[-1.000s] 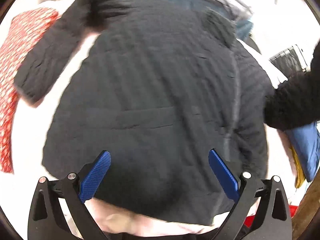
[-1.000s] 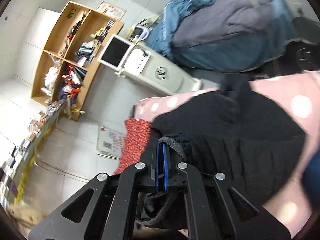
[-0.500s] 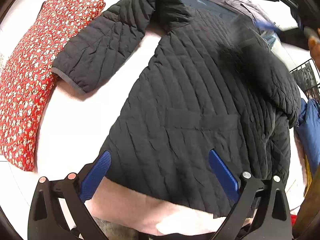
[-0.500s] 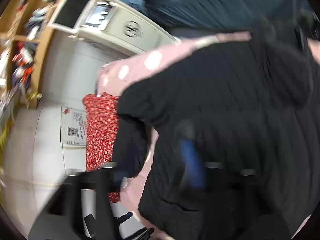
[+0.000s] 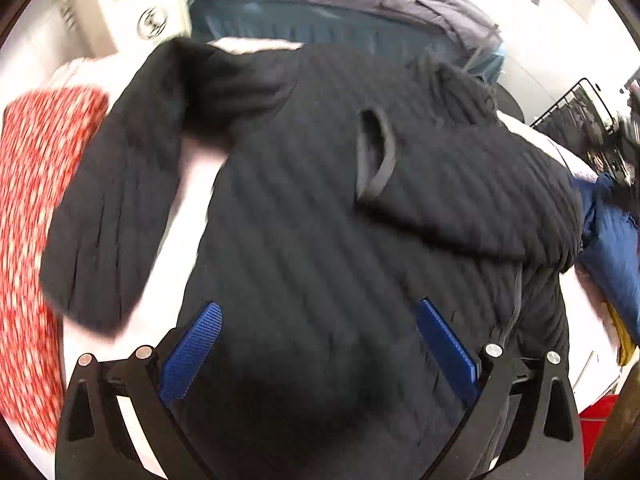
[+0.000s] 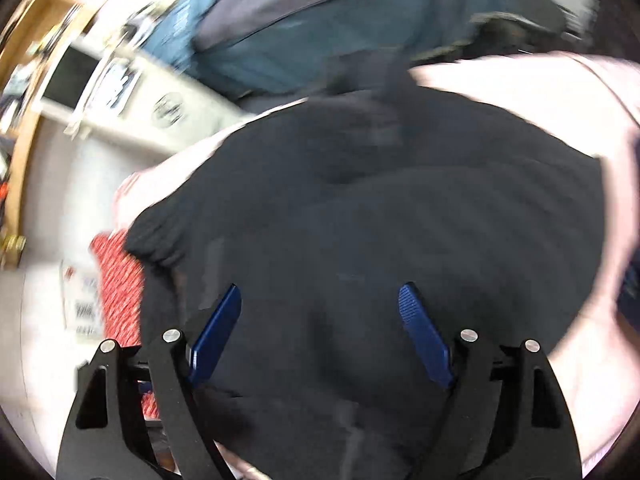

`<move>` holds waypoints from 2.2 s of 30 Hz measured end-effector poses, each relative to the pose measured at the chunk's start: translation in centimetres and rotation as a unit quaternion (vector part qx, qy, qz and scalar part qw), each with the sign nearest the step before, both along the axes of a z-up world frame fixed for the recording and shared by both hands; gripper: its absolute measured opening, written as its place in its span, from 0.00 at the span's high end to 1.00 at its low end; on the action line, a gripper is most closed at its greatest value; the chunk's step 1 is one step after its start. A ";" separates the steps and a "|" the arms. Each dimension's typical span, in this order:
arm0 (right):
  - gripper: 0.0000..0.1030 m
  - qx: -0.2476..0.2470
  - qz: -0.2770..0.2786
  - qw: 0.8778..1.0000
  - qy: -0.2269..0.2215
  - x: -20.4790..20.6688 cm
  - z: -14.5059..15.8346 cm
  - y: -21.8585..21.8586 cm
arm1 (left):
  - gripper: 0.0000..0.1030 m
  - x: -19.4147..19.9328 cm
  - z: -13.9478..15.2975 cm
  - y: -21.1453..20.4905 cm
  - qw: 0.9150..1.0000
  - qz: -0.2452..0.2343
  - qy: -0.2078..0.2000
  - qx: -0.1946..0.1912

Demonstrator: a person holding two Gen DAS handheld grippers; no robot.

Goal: Fold large clothes

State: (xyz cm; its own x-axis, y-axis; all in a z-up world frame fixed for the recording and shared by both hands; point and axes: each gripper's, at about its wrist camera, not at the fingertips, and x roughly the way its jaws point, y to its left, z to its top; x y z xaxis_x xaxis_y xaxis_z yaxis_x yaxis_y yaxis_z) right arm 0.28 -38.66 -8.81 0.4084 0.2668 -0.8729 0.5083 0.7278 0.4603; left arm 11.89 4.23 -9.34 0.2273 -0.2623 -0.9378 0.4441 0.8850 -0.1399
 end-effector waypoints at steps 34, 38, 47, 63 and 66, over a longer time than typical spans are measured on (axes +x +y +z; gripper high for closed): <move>0.21 -0.016 -0.055 0.998 0.039 -13.4 -10.1 -7.2 | 0.91 14.6 2.8 -12.8 0.995 0.010 -0.071 0.071; 0.21 -0.072 -0.028 0.997 0.007 -11.8 -9.2 -5.6 | 0.91 15.1 0.1 -10.4 0.996 0.058 -0.019 0.072; 0.85 -0.170 -0.002 0.985 -0.011 -8.6 -5.6 -5.3 | 0.91 12.3 -1.8 -11.1 0.998 0.031 0.002 0.060; 0.31 -0.128 -0.121 0.979 0.105 -13.5 -8.1 -8.2 | 0.49 7.9 -8.0 -15.8 0.977 -0.064 -0.052 0.198; 0.29 -0.110 -0.175 0.972 0.114 -15.3 -6.6 -8.9 | 0.29 8.1 -5.3 -13.8 0.984 -0.021 -0.068 0.163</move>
State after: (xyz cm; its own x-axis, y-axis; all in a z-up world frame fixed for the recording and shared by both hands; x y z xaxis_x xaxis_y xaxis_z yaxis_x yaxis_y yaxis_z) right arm -14.99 -47.51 -15.45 0.2295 -0.0563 -0.9717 0.8129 0.5601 0.1595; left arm 20.03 -9.55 -14.60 0.3525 0.0346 -0.9352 0.4764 0.8535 0.2111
